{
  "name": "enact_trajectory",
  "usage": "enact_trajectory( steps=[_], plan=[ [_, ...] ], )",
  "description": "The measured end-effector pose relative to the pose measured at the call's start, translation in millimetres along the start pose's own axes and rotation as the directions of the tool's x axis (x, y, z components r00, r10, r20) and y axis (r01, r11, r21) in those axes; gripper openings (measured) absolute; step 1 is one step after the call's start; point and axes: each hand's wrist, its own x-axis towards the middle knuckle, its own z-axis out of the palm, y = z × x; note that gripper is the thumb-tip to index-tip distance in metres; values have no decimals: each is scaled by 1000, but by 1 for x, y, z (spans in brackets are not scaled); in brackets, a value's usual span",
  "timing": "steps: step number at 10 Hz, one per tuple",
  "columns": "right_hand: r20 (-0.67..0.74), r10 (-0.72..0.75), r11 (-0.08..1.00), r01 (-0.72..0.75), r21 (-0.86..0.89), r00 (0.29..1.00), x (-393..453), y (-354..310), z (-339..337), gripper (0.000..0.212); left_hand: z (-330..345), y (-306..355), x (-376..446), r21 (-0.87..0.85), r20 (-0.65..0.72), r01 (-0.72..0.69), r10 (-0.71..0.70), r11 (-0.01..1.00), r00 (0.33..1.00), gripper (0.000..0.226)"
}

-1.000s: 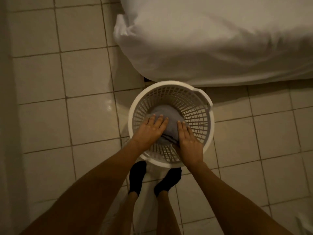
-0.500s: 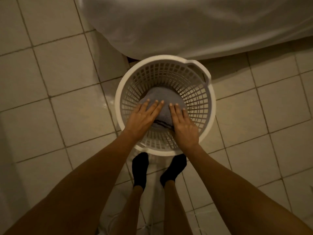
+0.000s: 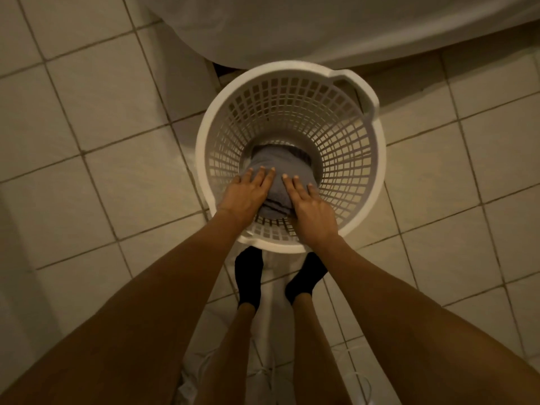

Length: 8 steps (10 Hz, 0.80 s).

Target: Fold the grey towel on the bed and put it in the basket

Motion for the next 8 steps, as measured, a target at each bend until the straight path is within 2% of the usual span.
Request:
enact_trajectory(
  steps=[2, 3, 5, 7, 8],
  plan=[
    [118, -24, 1000, 22, 14, 993, -3, 4, -4, 86, -2, 5, -6, -85, 129, 27, -16, 996, 991, 90],
    [168, -31, 999, 27, 23, 985, -6, 6, -5, 86, -1, 11, -7, -100, 171, 43, -26, 994, 985, 87],
    [247, -4, 985, -38, 167, 969, -10, 11, -22, 88, -14, 13, -13, -110, 236, 45, -17, 993, 971, 89],
    [247, 63, 967, -121, 226, 967, -20, 5, -34, 73, -23, 16, -24, -119, 240, 51, -21, 992, 971, 83],
    [188, 97, 963, -139, 229, 977, -22, 1, -37, 71, -29, 18, -30, -167, 205, 88, -52, 982, 977, 72]
  ],
)
